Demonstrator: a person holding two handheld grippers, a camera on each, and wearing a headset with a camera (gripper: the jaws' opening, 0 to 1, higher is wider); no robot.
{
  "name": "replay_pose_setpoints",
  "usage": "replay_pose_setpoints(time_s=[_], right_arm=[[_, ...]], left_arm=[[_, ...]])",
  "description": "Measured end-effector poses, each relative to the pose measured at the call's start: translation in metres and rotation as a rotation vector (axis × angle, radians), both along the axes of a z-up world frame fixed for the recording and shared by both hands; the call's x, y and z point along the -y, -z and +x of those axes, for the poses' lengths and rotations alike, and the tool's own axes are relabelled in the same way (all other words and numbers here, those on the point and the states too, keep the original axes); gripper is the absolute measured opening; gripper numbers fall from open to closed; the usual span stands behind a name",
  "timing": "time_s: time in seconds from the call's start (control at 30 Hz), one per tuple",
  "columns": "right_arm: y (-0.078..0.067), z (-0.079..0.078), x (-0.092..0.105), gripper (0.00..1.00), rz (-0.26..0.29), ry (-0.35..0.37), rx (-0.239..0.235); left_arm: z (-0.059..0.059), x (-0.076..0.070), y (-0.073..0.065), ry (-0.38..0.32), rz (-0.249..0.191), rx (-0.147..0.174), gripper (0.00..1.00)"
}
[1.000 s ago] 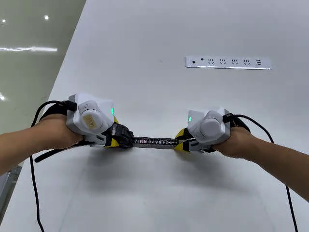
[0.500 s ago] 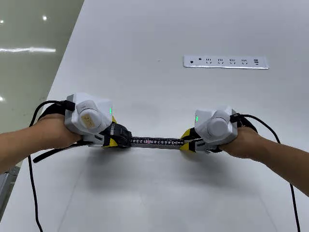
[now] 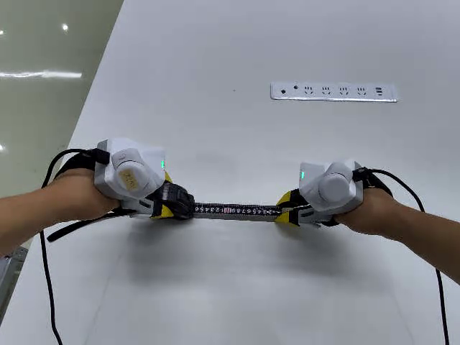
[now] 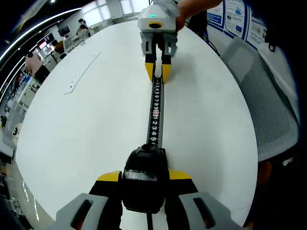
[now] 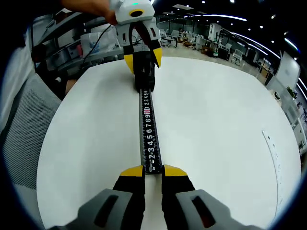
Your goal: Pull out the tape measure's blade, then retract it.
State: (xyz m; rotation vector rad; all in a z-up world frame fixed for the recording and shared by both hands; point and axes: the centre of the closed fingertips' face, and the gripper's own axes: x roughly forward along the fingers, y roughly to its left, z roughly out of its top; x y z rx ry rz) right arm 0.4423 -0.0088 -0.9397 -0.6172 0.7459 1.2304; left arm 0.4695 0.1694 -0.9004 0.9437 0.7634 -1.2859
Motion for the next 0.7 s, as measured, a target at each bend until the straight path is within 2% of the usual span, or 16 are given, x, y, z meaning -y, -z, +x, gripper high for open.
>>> replay_pose_setpoints(time_s=[0.7], right_arm=[[0.002,-0.002,0.025,0.10,-0.013,0.019,-0.007]], left_arm=[[0.000,0.001,-0.001,0.001,0.001,-0.002,0.31]])
